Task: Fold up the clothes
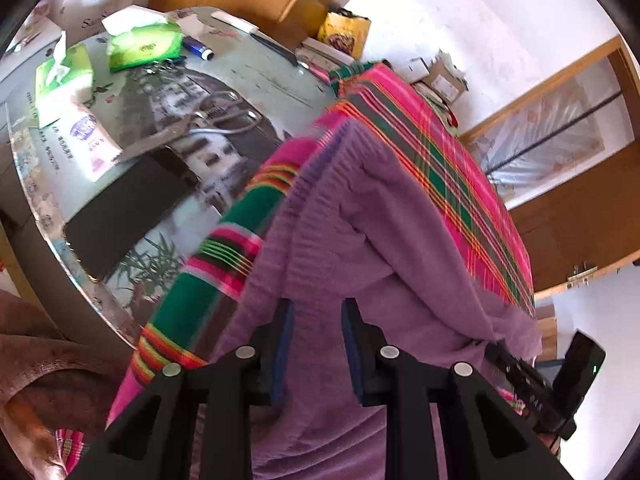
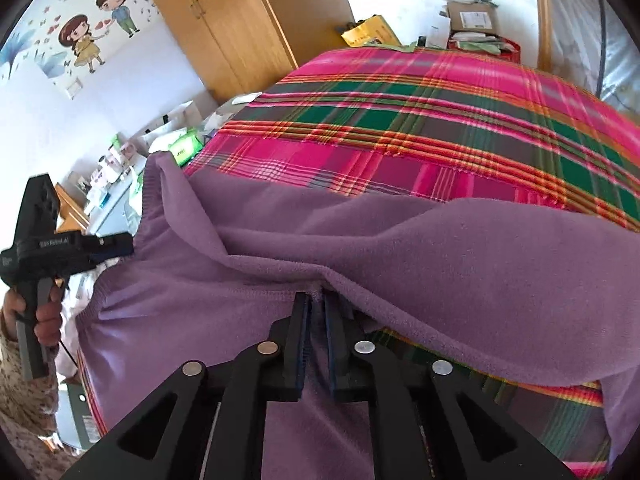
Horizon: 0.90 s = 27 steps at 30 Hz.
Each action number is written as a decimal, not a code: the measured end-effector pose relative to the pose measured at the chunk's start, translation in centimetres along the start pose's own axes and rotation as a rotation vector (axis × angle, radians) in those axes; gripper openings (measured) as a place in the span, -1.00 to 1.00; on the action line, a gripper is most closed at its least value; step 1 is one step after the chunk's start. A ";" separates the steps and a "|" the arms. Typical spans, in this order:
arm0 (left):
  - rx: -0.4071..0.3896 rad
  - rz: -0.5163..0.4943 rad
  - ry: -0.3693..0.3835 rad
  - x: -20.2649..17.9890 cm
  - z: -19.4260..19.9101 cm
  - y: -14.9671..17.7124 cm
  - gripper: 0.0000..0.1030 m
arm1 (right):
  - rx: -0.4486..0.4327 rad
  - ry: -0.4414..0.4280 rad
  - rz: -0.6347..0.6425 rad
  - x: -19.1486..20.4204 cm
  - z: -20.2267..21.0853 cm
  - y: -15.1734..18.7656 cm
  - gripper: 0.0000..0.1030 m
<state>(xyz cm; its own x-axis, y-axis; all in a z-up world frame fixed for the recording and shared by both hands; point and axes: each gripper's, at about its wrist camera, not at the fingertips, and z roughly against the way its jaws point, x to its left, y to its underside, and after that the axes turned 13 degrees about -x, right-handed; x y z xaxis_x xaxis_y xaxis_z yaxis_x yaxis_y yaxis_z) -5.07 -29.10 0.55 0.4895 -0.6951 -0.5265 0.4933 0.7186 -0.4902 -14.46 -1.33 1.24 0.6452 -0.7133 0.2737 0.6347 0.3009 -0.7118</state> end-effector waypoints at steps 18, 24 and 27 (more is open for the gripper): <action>0.168 -0.014 0.102 2.1 1.9 2.6 -0.43 | -0.069 0.039 -0.025 2.0 3.9 4.4 -0.61; 0.211 -0.006 0.157 1.2 0.1 2.0 -0.38 | -0.068 0.046 -0.061 1.6 3.6 4.9 -0.61; 0.230 0.084 0.175 2.0 -1.0 1.7 -0.38 | -0.073 0.043 -0.069 1.6 3.6 5.0 -0.61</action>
<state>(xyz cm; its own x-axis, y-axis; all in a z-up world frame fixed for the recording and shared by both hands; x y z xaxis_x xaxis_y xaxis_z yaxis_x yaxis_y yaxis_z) -4.01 -29.21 -2.05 0.4142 -0.6054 -0.6797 0.6159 0.7362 -0.2804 -8.73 1.24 0.44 0.5813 -0.7575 0.2971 0.6431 0.2040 -0.7381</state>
